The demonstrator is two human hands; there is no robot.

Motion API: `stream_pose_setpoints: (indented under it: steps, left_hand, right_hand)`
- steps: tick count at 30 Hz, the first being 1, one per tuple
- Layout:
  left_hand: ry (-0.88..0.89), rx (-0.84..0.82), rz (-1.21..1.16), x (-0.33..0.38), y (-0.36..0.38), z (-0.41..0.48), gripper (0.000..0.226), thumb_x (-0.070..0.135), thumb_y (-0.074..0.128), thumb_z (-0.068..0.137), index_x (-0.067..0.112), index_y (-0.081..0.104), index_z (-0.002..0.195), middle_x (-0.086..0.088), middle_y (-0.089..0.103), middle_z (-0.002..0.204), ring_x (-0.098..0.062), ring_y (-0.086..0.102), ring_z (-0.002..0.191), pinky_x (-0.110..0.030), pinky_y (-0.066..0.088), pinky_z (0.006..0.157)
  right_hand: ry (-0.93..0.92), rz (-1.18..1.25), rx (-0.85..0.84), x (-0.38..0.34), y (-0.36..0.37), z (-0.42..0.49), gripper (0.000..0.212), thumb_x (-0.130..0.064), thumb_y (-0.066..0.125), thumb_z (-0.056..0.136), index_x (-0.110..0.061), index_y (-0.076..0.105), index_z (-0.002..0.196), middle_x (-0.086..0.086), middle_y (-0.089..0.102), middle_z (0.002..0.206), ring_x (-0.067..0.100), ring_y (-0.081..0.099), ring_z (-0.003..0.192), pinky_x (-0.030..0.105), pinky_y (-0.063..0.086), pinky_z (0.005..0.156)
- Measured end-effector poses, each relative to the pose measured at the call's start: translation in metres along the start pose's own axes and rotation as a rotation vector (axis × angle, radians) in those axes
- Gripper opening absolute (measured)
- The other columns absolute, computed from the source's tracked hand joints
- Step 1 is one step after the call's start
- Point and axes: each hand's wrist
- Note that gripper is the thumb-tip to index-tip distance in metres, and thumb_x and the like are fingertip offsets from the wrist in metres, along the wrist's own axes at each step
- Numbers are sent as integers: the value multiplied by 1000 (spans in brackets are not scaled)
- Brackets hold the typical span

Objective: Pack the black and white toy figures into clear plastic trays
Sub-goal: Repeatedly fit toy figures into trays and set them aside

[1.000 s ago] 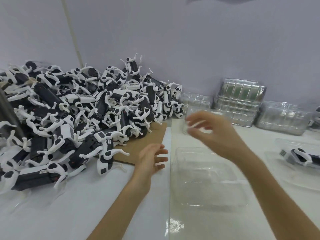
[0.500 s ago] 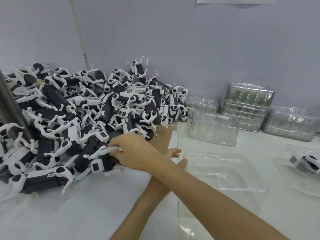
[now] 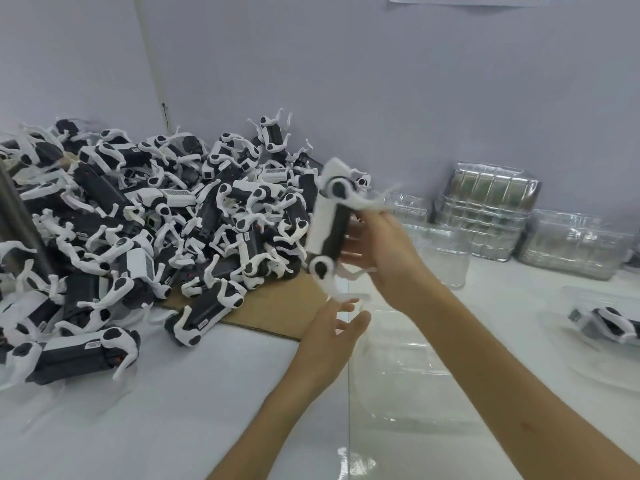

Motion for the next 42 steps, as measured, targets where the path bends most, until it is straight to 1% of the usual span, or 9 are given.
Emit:
stream_pose_setpoints:
  steps: [3, 8, 12, 16, 19, 22, 28, 39, 42]
  left_hand:
    - [40, -48, -19, -7, 4, 0, 51, 65, 58, 77, 48, 47, 124, 26, 48, 131, 17, 48, 111, -5, 42, 82]
    - [52, -99, 73, -13, 10, 2, 58, 47, 65, 88, 46, 41, 141, 25, 45, 139, 9, 42, 126, -23, 38, 100]
    - [51, -30, 26, -10, 4, 4, 49, 24, 65, 94, 49, 46, 132, 23, 47, 137, 8, 44, 124, -24, 40, 103]
    - [76, 23, 3, -8, -2, 4, 43, 15, 63, 94, 42, 54, 126, 26, 51, 133, 7, 46, 124, -9, 41, 92]
    - [85, 24, 14, -8, -2, 4, 37, 14, 60, 96, 36, 57, 125, 23, 53, 132, 4, 47, 124, -3, 41, 86]
    - [92, 28, 4, -8, 0, 3, 35, 15, 59, 97, 38, 58, 122, 24, 55, 131, 5, 47, 125, -3, 40, 86]
    - [141, 50, 4, -7, 1, 2, 37, 13, 62, 95, 41, 60, 119, 24, 59, 128, 6, 45, 128, -22, 39, 106]
    - [229, 72, -46, 1, 2, -1, 33, 21, 57, 83, 40, 68, 108, 18, 63, 125, 0, 51, 128, -38, 43, 108]
    - [234, 68, -41, -1, 1, -1, 37, 15, 60, 89, 47, 67, 108, 23, 63, 122, 6, 49, 126, -32, 43, 106]
  right_hand:
    - [110, 89, 36, -6, -46, -9, 41, -36, 35, 106, -6, 56, 126, 15, 71, 112, 34, 68, 96, 43, 51, 87]
    - [254, 460, -62, -9, -116, -40, 25, -17, 49, 88, -7, 61, 107, 9, 68, 96, 22, 67, 76, 26, 55, 64]
    - [86, 233, 69, 13, -145, -56, 34, -10, 57, 89, -8, 62, 122, 11, 71, 113, 23, 70, 97, 34, 58, 87]
    - [-122, 50, 236, 37, -145, -72, 24, 1, 64, 84, -16, 67, 101, 1, 75, 105, 18, 72, 96, 36, 53, 81]
    - [-313, -256, 336, 46, -135, -81, 52, 6, 73, 81, -36, 70, 113, -8, 75, 105, 10, 70, 101, 26, 56, 73]
    - [-463, -430, 288, 44, -128, -86, 57, 8, 72, 81, -39, 71, 112, -14, 74, 106, 10, 68, 103, 21, 53, 85]
    - [-457, -586, 178, 47, -126, -92, 46, 14, 75, 76, -23, 77, 103, -14, 73, 107, 2, 63, 111, 6, 43, 90]
    - [-366, -669, 94, 51, -136, -87, 51, 12, 73, 79, -34, 77, 101, -23, 71, 105, 0, 63, 106, 6, 41, 90]
    - [-359, -662, 78, 54, -134, -86, 54, 14, 71, 79, -35, 76, 101, -24, 70, 104, -2, 63, 105, 3, 41, 87]
Point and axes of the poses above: each hand's wrist, its own z-axis towards the middle knuckle, its own y-axis out of the palm, x = y × z
